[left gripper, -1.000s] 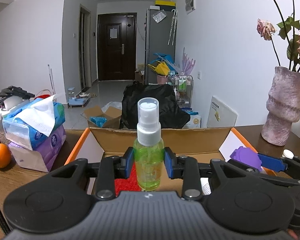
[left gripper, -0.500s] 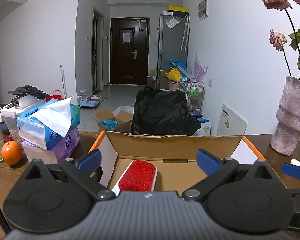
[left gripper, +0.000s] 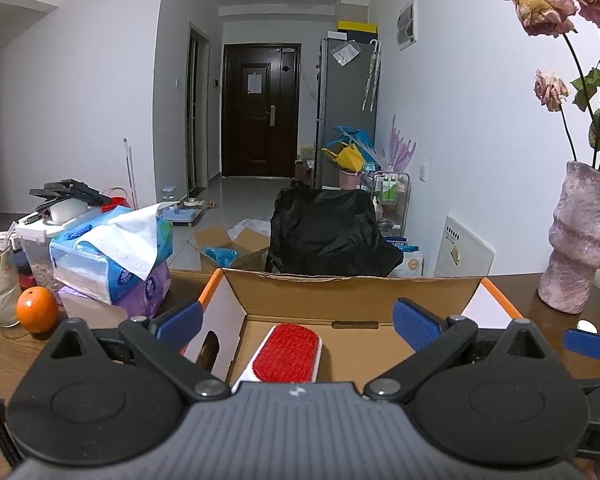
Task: Organize rigid objects
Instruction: 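Lower the green bottle into the box and open the left tool while the right tool releases the purple cap, then withdraw both open tools from the box back over the table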
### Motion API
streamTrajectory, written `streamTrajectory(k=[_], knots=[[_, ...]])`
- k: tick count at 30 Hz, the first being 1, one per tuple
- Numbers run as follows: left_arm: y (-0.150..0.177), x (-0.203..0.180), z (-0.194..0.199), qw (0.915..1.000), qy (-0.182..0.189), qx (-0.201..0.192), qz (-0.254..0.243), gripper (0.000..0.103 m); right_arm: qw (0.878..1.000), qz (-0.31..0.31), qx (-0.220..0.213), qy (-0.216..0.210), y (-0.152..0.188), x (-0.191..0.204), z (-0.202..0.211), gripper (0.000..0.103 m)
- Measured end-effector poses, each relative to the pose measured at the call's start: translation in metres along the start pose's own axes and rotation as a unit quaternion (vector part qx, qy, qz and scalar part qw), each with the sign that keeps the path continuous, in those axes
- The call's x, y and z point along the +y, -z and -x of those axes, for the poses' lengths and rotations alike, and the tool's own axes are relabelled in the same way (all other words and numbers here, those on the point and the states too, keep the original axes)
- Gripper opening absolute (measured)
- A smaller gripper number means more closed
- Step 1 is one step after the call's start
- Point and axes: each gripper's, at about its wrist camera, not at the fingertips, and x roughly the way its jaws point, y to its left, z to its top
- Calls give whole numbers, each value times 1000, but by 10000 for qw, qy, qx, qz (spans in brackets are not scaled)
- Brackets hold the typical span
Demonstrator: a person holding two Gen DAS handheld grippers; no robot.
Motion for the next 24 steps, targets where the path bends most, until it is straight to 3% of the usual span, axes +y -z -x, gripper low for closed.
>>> streamTrajectory(k=[7,13,24], knots=[[2,2,7,10000,44,-26,-29,103,9994,-269,-67,-220,9,0,8,103],[3,3,14,10000,49,-42,-22,103,9974,-201,-414,-549,17,11,17,103],[7,18,25,9999,-29,-13,105,103,9949,-233,-91,-976,29,22,4,103]])
